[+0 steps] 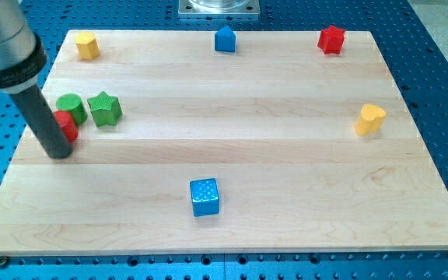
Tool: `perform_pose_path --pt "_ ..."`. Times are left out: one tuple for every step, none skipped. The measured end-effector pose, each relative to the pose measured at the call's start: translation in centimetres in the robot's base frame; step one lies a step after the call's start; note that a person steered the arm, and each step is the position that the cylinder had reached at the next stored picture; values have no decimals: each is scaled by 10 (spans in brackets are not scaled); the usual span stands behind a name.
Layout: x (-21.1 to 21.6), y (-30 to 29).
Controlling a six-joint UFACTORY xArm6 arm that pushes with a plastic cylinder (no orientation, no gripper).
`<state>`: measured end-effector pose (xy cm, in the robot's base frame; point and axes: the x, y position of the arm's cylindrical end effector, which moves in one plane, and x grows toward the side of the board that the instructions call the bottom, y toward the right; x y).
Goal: Move the red star to the bottom right of the triangle
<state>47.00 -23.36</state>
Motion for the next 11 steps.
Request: perform_pose_path --pt "5 37" --pt "-27 153" --pt "-95 300" --pt "-163 451" --pt "-230 546" --pt "-253 504" --pt "-207 376" --pt "-144 259" --pt "-148 358" --pt "-217 389" --pt "-238 347"
